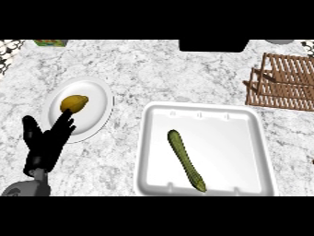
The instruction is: Pick the croissant from the tray and place it in the tiered shelf
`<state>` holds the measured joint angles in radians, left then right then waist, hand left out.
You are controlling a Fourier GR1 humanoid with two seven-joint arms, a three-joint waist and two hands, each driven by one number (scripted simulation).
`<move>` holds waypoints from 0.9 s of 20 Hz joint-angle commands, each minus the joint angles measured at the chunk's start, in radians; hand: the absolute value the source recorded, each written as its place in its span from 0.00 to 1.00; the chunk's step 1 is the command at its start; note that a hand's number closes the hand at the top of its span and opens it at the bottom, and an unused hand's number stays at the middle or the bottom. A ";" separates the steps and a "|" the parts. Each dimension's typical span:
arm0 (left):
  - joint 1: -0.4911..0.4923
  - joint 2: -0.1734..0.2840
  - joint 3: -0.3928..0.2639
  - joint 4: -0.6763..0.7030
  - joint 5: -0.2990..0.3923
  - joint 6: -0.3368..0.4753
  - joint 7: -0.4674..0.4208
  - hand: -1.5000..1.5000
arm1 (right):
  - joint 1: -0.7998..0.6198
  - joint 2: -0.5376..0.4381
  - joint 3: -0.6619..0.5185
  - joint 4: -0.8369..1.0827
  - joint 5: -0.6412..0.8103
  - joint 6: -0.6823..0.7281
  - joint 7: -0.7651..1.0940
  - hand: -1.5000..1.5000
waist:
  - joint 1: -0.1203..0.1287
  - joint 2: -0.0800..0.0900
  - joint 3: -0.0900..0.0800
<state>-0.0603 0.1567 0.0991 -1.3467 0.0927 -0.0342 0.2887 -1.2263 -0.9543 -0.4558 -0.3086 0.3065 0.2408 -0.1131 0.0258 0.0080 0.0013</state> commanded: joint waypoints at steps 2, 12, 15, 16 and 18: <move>-0.027 0.001 0.011 0.010 0.018 -0.007 0.025 0.50 | -0.002 -0.024 -0.113 0.048 -0.108 0.005 0.027 0.00 | -0.008 0.001 0.000; -0.006 -0.013 -0.010 -0.009 -0.004 0.001 0.008 0.50 | 0.011 -0.186 -0.169 0.069 -0.118 -0.198 0.107 0.00 | 0.011 0.008 0.001; -0.006 -0.007 -0.001 -0.048 0.002 0.018 0.058 0.50 | 0.061 -0.274 -0.236 0.108 -0.168 -0.193 0.113 0.00 | 0.006 0.006 0.003; 0.005 0.017 0.010 -0.034 0.015 -0.020 0.026 0.50 | 0.079 -0.326 -0.261 0.127 -0.189 -0.137 0.117 0.00 | 0.002 0.008 0.004; -0.055 -0.006 0.005 0.007 0.006 0.007 0.042 0.50 | 0.074 -0.317 -0.272 0.129 -0.201 -0.159 0.125 0.00 | 0.003 0.012 0.003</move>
<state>-0.0779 0.1581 0.1032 -1.3561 0.0992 -0.0392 0.3110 -1.1696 -1.2148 -0.6846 -0.2036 0.1402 0.0785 -0.0064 0.0295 0.0162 0.0041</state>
